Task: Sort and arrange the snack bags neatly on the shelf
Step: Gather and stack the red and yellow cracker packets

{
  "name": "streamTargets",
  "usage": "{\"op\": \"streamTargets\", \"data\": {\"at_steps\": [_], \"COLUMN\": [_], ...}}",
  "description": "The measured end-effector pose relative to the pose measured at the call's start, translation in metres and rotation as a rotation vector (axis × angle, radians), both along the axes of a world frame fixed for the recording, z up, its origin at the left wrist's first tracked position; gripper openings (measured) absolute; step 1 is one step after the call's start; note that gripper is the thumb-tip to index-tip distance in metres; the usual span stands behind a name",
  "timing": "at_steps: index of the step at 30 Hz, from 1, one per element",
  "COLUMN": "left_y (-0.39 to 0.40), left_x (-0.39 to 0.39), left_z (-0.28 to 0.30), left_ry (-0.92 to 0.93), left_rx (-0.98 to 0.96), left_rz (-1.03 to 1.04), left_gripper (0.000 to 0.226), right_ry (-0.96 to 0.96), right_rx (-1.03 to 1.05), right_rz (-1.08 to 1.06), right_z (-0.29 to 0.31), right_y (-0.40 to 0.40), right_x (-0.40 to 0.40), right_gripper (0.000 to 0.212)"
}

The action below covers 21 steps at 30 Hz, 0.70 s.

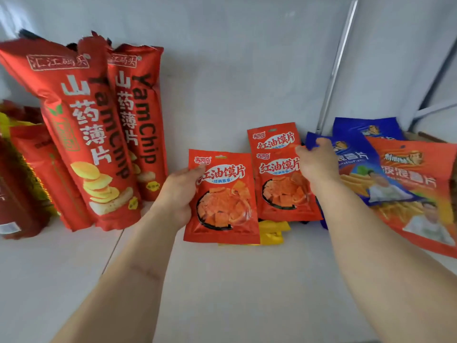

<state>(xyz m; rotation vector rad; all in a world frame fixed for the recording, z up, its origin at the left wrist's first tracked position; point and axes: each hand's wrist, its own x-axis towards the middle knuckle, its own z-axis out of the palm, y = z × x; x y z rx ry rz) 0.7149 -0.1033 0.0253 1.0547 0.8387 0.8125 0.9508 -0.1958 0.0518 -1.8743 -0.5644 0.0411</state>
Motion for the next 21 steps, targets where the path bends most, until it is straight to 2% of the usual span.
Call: {"op": "streamTargets", "data": {"at_steps": [2,7,11,15,19,21], "left_y": [0.003,0.011,0.011,0.015,0.015,0.016], "left_x": [0.013,0.048,0.075,0.09,0.091,0.086], "left_z": [0.002,0.013,0.021,0.011,0.003,0.001], "left_ry": [0.01,0.025,0.091,0.216,0.401,0.515], "left_rx": [-0.02,-0.088,-0.059,0.085,0.342,0.483], "left_rz": [0.015,0.024,0.06,0.165,0.349,0.393], "left_gripper": [0.026,0.025,0.017,0.009,0.048,0.053], "right_ry": [-0.104,-0.432,-0.592,-0.723,-0.804,-0.83], "right_rx": [-0.06,-0.234,-0.349,-0.426,-0.468,-0.473], "right_rz": [0.004,0.033,0.123,0.177,0.219,0.23], "right_z": [-0.004,-0.011,-0.01,-0.015,-0.024,-0.025], "right_y": [0.006,0.006,-0.003,-0.014,-0.022,-0.024], "right_x": [0.004,0.009,0.017,0.017,0.007,0.0], "right_gripper": [0.055,0.031,0.028,0.025,0.029,0.03]}}
